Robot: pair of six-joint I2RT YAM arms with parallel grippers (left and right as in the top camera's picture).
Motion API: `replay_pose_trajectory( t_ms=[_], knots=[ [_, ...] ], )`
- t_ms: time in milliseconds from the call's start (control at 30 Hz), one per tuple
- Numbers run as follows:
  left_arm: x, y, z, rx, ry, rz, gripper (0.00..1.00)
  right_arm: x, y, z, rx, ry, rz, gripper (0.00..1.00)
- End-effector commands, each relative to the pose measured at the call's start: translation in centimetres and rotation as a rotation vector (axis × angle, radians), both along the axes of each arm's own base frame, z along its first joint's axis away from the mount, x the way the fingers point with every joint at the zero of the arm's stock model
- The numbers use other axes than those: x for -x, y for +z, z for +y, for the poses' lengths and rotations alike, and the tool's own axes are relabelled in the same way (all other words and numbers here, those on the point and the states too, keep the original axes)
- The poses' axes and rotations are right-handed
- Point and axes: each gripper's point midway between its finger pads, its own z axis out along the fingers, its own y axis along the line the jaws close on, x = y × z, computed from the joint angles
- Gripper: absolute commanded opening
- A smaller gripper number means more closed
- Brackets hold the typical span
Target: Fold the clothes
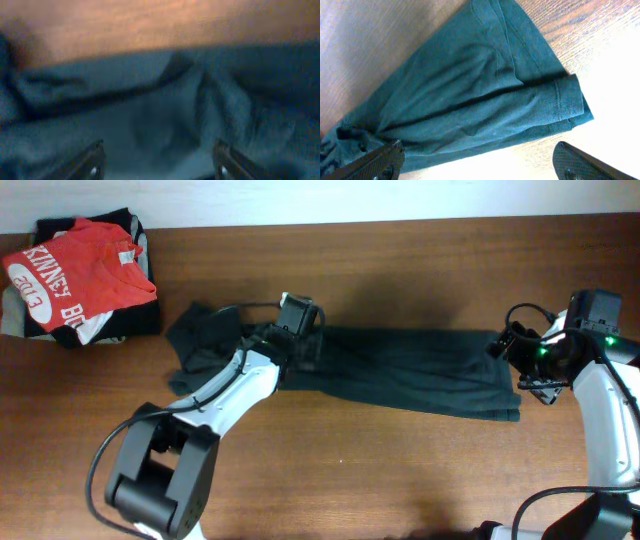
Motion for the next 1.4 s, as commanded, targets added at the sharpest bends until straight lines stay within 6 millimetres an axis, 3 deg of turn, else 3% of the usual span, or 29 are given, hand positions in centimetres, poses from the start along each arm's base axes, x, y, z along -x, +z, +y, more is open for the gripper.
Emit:
replay_pose_trajectory(
  t_ms=[0, 67, 133, 200, 300, 367, 433, 567, 767, 800, 900, 1000, 1033, 1067, 1167, 1233, 1267, 1333, 1367],
  knots=[
    [2.4, 7.5, 1.6, -0.008, 0.005, -0.02, 0.68, 0.7, -0.9, 0.2, 0.012, 0.036, 0.027, 0.99],
    [4.4, 7.0, 3.2, -0.05, 0.015, 0.062, 0.63, 1.0, -1.5, 0.4, 0.007, 0.037, 0.039, 0.99],
    [5.5, 5.0, 5.1, -0.088, 0.063, 0.162, 0.7, 1.3, -2.1, 0.5, 0.002, 0.037, 0.052, 0.99],
    [5.1, 2.6, 7.0, -0.071, 0.153, 0.236, 0.7, 1.9, -3.1, 0.7, -0.006, 0.037, 0.074, 0.99],
    [5.1, -0.2, 7.2, 0.117, 0.188, 0.378, 0.7, 2.4, -3.7, 0.9, -0.013, 0.038, 0.094, 0.99],
    [4.4, -1.5, 8.3, 0.192, 0.232, 0.416, 0.7, 2.5, -3.8, 0.9, -0.014, 0.038, 0.095, 0.99],
    [3.9, -1.6, 9.5, 0.234, 0.277, 0.42, 0.7, 2.4, -3.7, 0.9, -0.012, 0.038, 0.092, 0.99],
    [3.2, -1.3, 9.7, 0.311, 0.314, 0.416, 0.7, 2.3, -3.7, 0.8, -0.01, 0.038, 0.086, 0.99],
    [3.1, -3.5, 9.5, 0.354, 0.417, 0.468, 0.69, 2.4, -3.8, 0.9, -0.012, 0.038, 0.09, 0.99],
    [2.7, -3.6, 9.6, 0.351, 0.417, 0.454, 0.63, 2.4, -3.8, 0.9, -0.012, 0.038, 0.092, 0.99],
    [1.2, -2.9, 9.7, 0.36, 0.412, 0.398, 0.13, 2.5, -3.9, 0.9, -0.012, 0.038, 0.094, 0.99],
    [0.2, -1.9, 9.9, 0.345, 0.393, 0.361, 0.08, 2.4, -3.9, 0.9, -0.011, 0.04, 0.093, 0.99],
    [-0.4, -1.5, 10.6, 0.309, 0.405, 0.33, 0.01, 2.4, -3.9, 0.9, -0.011, 0.04, 0.093, 0.99],
    [-1.0, -1.3, 11.7, 0.258, 0.433, 0.291, 0.01, 2.4, -3.9, 0.9, -0.01, 0.04, 0.093, 0.99],
    [-3.1, -0.6, 14.3, 0.149, 0.498, 0.158, 0.01, 2.2, -4.4, 0.8, -0.013, 0.04, 0.102, 0.99],
    [-4.4, 0.1, 14.9, 0.132, 0.515, 0.088, 0.01, 2.3, -5.5, 0.8, -0.028, 0.041, 0.14, 0.99],
    [-4.7, 0.2, 14.9, 0.134, 0.515, 0.077, 0.07, 2.4, -6.1, 0.9, -0.035, 0.041, 0.159, 0.99],
    [-5.3, 0.4, 15.0, 0.137, 0.519, 0.049, 0.52, 2.6, -8.1, 0.9, -0.057, 0.042, 0.219, 0.99],
    [-5.4, 0.5, 15.3, 0.123, 0.526, 0.042, 0.64, 2.7, -8.8, 1.0, -0.064, 0.048, 0.24, 1.0]
  ],
)
